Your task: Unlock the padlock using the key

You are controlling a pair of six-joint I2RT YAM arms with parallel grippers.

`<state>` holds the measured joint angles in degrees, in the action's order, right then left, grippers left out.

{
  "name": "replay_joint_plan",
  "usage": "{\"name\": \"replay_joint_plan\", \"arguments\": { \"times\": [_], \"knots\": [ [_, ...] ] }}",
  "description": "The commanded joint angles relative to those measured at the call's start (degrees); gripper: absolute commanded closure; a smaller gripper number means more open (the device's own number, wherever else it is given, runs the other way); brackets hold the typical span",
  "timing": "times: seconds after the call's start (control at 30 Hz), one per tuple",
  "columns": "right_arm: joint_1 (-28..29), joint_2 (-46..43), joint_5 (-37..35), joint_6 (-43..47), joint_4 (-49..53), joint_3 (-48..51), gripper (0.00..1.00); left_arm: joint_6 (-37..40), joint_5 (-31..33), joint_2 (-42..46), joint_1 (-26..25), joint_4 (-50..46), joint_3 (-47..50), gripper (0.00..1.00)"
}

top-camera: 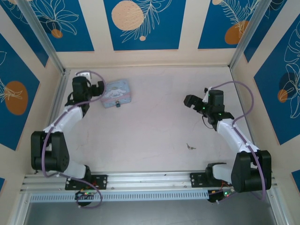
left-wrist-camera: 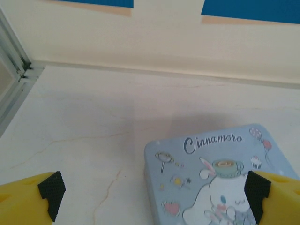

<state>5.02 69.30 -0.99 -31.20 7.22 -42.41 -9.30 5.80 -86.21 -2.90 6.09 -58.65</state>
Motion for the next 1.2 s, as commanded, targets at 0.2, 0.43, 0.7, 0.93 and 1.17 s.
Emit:
{"name": "replay_joint_plan", "arguments": {
  "times": [0.2, 0.43, 0.7, 0.93, 1.17],
  "knots": [
    [8.78, -2.11, 1.71, -8.24, 7.68, -0.03, 0.03, -0.98, -7.10, -24.61, 2.47, -28.54, -29.99, 0.01],
    [10.86, -3.60, 2.62, -9.74, 8.88, -0.82, 0.03, -1.52, -11.67, -35.12, 3.64, -34.39, -41.92, 0.01],
    [11.56, -2.78, 0.68, -10.20, 9.30, -2.70, 0.02, -3.51, -23.58, -39.17, 2.75, -33.97, -43.31, 0.01],
    [11.96, -0.92, 0.22, -11.31, 7.58, -4.12, 0.02, -6.22, -29.47, -34.40, -0.45, -27.92, -33.59, 0.01],
    [13.23, 2.99, 0.23, -12.29, 6.17, -5.44, 0.01, -10.04, -30.78, -27.38, -7.65, -20.29, -23.26, 0.01]
  ]
}}
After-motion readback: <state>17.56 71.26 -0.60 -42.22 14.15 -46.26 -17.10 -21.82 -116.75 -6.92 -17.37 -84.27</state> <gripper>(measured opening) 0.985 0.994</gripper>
